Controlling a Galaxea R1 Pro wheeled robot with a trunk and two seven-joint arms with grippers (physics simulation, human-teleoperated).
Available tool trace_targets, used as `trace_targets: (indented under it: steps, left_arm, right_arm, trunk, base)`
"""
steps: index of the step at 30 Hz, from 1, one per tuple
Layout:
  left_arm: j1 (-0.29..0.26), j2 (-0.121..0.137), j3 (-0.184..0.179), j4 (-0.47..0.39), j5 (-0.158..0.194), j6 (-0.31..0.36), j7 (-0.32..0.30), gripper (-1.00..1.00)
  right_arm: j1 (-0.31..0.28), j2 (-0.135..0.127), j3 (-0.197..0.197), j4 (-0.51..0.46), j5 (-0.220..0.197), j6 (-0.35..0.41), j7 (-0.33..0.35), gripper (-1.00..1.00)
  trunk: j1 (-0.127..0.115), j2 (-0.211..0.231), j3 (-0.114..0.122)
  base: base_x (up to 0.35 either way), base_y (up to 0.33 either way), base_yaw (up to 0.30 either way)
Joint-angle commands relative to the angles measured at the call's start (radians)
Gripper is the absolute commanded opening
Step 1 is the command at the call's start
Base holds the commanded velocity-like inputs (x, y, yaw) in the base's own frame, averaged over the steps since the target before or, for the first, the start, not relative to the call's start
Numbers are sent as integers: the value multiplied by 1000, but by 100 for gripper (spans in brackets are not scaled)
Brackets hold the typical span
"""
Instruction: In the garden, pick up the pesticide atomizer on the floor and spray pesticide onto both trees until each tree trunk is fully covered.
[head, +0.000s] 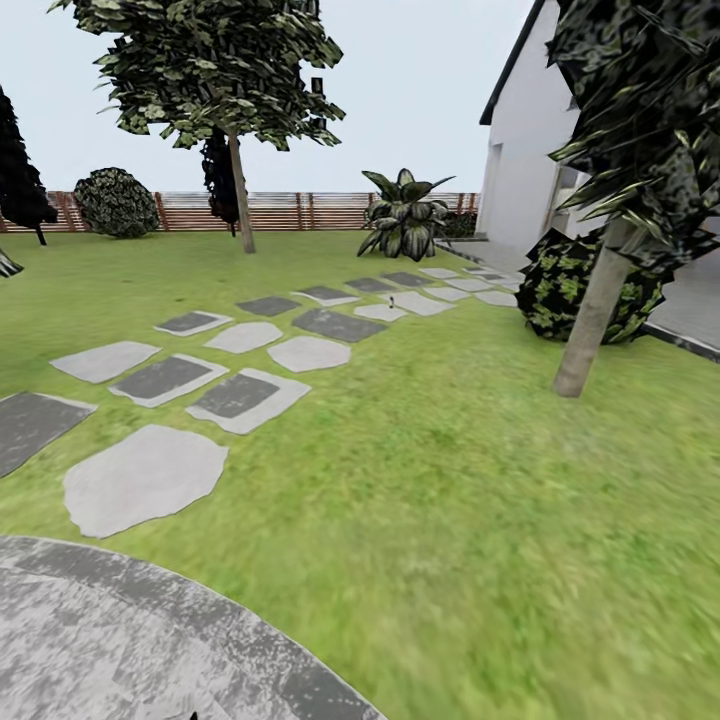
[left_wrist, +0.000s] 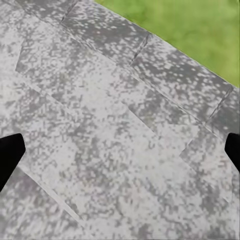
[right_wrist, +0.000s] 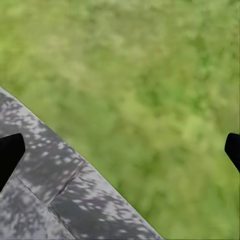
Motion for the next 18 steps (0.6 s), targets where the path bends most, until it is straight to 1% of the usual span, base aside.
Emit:
trace_targets:
  steps: [1, 18]
  left_arm:
    - [0, 0, 0, 0, 0, 0, 0, 100]
    - [0, -1, 0, 0, 0, 1, 0, 100]
  right_arm:
    - [0, 0, 0, 0, 1, 0, 0, 100]
    - [0, 0, 6, 5, 3, 0, 1, 100]
  trunk:
    - [0, 0, 0]
    - [0, 0, 0]
  base:
    - [288, 209, 0]
    - [310, 148, 0]
